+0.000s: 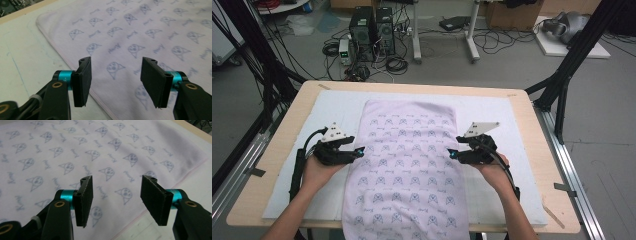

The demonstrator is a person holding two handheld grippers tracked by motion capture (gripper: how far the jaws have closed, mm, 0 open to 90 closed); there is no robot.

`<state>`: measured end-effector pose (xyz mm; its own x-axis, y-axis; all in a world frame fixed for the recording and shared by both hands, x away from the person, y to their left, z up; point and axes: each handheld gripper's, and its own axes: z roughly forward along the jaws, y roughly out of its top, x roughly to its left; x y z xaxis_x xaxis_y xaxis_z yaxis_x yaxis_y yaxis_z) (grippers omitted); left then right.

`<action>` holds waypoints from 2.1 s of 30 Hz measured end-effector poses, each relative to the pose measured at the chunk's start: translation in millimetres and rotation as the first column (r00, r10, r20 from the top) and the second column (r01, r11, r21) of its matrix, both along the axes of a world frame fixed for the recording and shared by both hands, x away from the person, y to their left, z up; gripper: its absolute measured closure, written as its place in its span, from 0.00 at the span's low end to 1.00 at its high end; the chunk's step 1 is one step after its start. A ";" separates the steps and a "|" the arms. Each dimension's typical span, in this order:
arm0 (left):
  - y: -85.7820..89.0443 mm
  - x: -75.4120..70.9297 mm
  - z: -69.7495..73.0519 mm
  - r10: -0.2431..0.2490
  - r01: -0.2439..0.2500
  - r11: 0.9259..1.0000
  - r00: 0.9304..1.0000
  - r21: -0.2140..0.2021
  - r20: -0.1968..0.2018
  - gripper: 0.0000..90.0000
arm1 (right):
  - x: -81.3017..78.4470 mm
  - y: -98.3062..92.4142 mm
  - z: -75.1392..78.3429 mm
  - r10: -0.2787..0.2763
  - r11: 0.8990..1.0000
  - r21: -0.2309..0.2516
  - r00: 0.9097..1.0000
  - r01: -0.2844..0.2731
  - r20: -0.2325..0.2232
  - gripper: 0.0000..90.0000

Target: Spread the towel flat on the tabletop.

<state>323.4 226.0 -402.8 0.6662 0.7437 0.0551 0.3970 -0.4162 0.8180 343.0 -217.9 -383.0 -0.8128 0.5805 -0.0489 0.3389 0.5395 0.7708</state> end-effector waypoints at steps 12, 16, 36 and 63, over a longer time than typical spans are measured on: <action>-8.3 -59.2 -20.9 -0.095 0.095 0.995 0.995 0.000 0.012 0.43 | -48.3 10.5 -26.0 0.107 0.994 -0.025 0.993 -0.108 -0.043 0.41; -12.4 -77.7 -25.1 -0.162 0.162 0.987 0.987 0.004 0.001 0.51 | -64.0 10.1 -34.6 0.127 0.991 -0.042 0.991 -0.128 -0.034 0.45; -4.2 -103.2 -41.2 -0.295 0.298 0.954 0.949 0.011 -0.108 0.98 | -98.8 1.6 -58.9 0.196 0.979 -0.035 0.976 -0.200 -0.098 0.96; 5.5 -129.4 -40.4 -0.320 0.326 0.943 0.943 0.062 -0.085 0.98 | -113.2 4.0 -56.0 0.244 0.965 -0.067 0.962 -0.254 -0.124 0.97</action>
